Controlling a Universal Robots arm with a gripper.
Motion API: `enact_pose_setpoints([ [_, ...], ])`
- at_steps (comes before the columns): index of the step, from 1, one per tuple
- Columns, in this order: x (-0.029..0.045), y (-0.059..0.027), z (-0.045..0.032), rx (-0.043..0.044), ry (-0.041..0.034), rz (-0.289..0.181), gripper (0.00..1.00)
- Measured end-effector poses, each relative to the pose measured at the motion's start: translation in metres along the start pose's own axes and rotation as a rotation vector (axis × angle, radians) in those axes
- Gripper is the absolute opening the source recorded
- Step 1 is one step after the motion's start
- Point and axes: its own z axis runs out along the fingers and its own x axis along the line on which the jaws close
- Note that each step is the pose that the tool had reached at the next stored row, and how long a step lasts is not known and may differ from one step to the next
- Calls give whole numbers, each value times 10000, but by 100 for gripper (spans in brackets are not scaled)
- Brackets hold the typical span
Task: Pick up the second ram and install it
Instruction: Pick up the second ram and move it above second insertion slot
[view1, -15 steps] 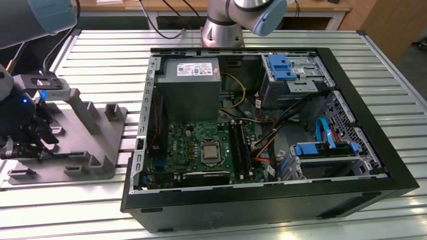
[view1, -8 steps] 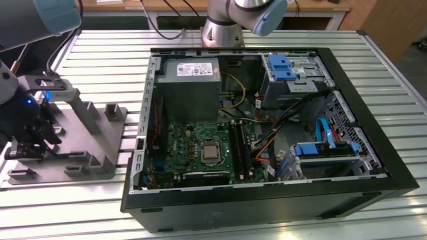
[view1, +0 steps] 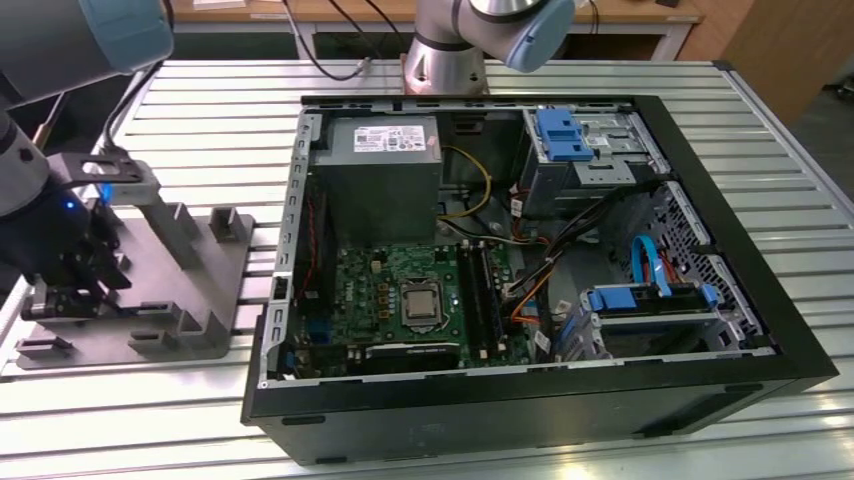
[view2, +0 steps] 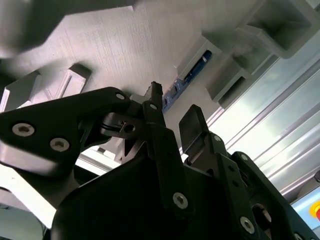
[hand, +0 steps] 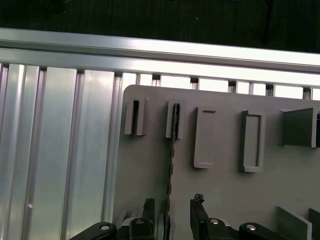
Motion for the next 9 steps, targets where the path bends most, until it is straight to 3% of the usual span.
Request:
enact_pose_setpoints([
  [9, 2, -28, 33, -1, 1, 0, 42],
])
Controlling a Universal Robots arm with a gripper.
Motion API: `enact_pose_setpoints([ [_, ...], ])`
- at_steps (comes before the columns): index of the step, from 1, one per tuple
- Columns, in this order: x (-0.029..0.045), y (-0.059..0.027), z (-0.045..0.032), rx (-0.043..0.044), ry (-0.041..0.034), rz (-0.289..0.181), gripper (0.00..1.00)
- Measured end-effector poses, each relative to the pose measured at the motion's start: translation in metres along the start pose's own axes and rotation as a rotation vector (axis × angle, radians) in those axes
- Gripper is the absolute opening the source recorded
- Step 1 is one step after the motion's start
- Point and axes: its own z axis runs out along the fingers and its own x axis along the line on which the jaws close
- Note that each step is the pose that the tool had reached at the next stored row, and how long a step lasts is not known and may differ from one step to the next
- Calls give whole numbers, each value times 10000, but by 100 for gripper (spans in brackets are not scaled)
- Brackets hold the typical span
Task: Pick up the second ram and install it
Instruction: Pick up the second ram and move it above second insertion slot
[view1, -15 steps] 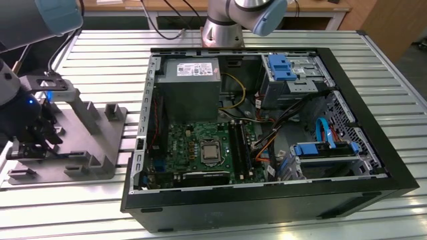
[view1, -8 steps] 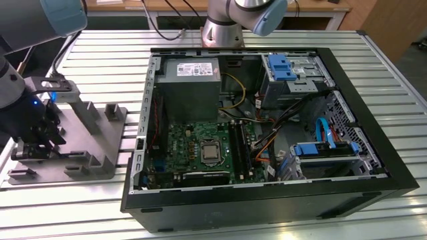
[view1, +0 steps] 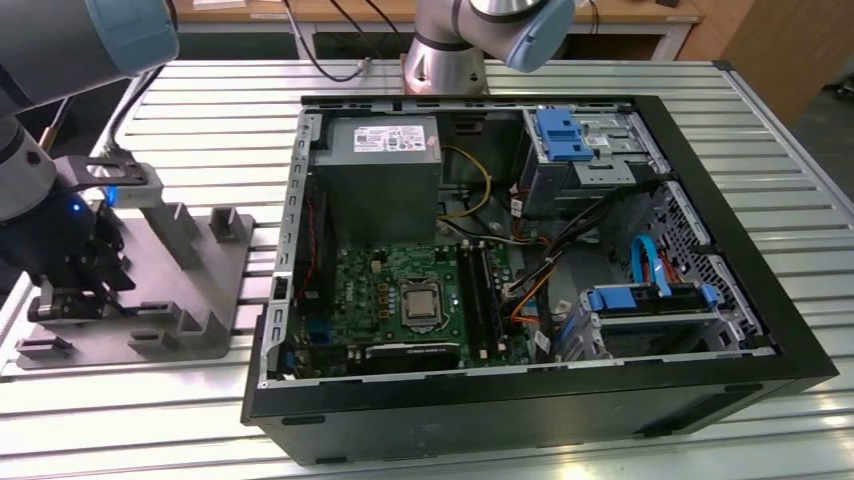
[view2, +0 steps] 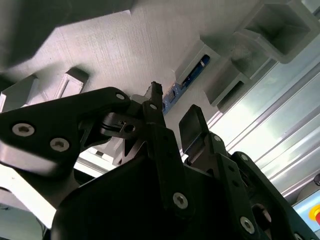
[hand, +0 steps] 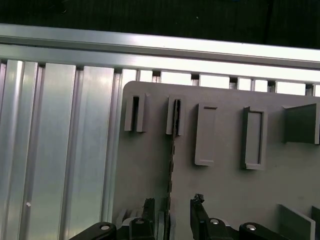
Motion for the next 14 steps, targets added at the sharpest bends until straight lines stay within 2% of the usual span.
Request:
enact_pose_setpoints([
  [14, 2, -22, 59, -1, 0, 0, 42],
])
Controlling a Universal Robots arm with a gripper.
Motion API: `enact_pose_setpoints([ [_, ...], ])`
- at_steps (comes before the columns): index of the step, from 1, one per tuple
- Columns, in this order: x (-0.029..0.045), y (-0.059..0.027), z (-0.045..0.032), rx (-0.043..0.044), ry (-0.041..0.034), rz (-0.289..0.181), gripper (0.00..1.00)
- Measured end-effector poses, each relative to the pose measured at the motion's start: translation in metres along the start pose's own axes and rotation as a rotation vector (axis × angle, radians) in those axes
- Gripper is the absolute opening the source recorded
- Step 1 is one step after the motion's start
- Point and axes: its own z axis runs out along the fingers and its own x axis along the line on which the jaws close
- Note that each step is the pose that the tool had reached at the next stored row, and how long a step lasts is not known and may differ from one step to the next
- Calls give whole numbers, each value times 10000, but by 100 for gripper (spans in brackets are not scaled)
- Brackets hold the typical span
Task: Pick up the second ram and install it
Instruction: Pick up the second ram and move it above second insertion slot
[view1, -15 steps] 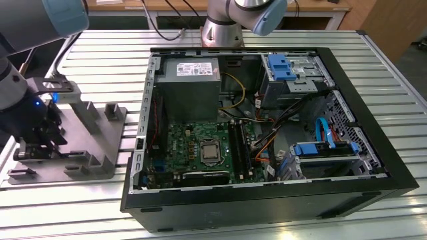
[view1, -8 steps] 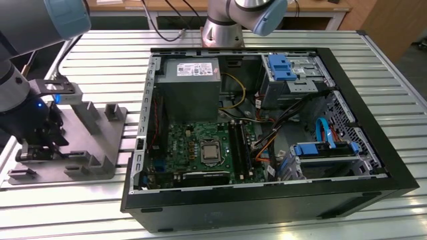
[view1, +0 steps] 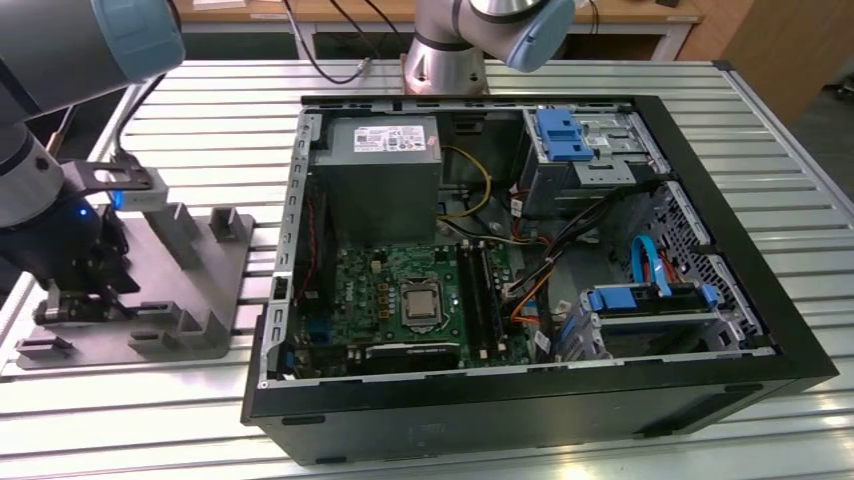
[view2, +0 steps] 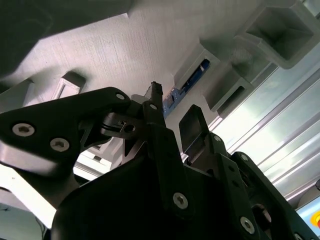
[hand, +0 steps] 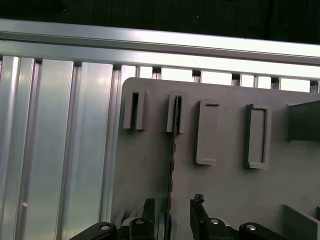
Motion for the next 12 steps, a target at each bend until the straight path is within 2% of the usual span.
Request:
enact_pose_setpoints([
  [12, 3, -32, 43, 1, 0, 0, 42],
])
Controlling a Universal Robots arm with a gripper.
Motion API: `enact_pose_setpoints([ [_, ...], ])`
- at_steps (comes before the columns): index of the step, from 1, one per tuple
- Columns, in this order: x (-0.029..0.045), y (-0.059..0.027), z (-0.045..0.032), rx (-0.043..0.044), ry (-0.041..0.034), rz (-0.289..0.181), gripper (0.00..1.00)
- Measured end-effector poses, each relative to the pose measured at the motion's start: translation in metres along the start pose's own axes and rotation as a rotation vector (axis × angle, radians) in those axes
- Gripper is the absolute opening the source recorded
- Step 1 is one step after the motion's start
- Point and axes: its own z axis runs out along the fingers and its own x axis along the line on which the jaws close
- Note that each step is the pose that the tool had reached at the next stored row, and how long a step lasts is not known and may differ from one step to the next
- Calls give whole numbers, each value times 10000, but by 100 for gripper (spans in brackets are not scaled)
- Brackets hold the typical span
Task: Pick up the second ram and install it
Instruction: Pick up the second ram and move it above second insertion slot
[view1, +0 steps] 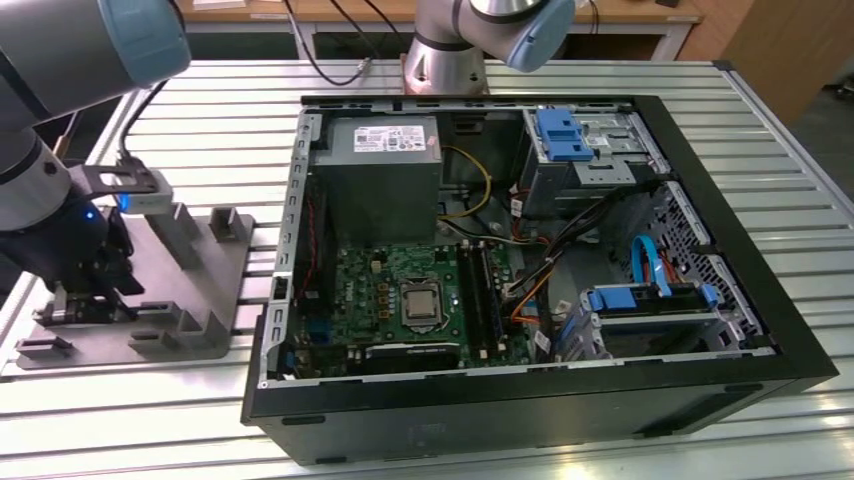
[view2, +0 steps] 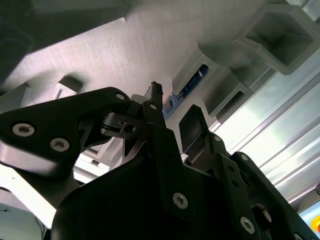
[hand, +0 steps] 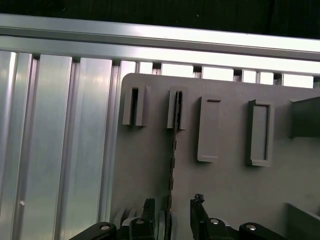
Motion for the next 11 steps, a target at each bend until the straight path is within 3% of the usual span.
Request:
enact_pose_setpoints([
  [6, 2, -6, 32, -3, 16, 0, 42],
  [11, -8, 141, 46, 4, -48, -2, 42],
])
